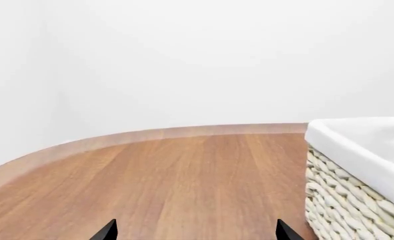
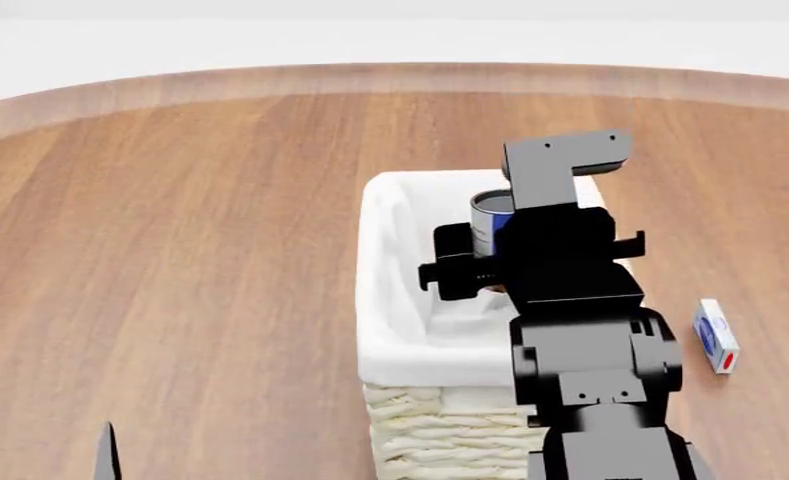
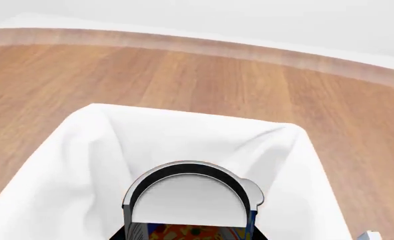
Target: Pick up the alphabet soup and put it in the basket.
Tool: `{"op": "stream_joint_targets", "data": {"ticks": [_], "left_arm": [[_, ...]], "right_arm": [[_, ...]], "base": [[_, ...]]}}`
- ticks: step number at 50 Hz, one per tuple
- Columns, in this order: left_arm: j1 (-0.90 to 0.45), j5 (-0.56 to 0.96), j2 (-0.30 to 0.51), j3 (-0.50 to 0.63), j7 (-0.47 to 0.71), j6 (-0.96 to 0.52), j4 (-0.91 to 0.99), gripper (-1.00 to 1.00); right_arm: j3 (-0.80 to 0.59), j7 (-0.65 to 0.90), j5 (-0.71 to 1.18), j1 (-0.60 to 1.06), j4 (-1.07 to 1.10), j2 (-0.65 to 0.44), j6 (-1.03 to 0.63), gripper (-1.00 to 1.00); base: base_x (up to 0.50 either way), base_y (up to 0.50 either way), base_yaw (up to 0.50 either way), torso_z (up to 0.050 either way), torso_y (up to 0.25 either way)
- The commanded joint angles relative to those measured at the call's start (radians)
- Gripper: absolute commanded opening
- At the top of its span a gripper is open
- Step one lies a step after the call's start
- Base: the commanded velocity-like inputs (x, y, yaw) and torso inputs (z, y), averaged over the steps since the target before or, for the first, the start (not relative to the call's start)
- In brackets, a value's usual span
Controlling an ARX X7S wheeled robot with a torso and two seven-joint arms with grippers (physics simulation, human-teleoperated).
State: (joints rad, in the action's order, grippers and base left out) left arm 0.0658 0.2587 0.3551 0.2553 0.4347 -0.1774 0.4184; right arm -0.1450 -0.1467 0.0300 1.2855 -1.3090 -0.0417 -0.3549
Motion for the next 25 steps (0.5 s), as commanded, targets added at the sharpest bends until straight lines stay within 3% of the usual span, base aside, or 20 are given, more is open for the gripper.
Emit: {"op": "stream_joint_targets", "data": {"ticks": [1,25], "left_arm": [[-0.001,0.001,0.002,0.003,0.003,0.0,0.0,1.0],[-0.003,0.006,0.005,0.009,0.006,0.007,-0.01,1.0]], "right_arm": [[0.021,-0.015,-0.026,-0.007,0.0,-0.003,-0.002,-1.0],[0.022,-0.028,-0.027,-0.045,0.0,-0.003,-0.009,-1.0]], "base": [[0.0,0.0,0.0,0.0,0.0],[0.0,0.0,0.0,0.0,0.001]]}}
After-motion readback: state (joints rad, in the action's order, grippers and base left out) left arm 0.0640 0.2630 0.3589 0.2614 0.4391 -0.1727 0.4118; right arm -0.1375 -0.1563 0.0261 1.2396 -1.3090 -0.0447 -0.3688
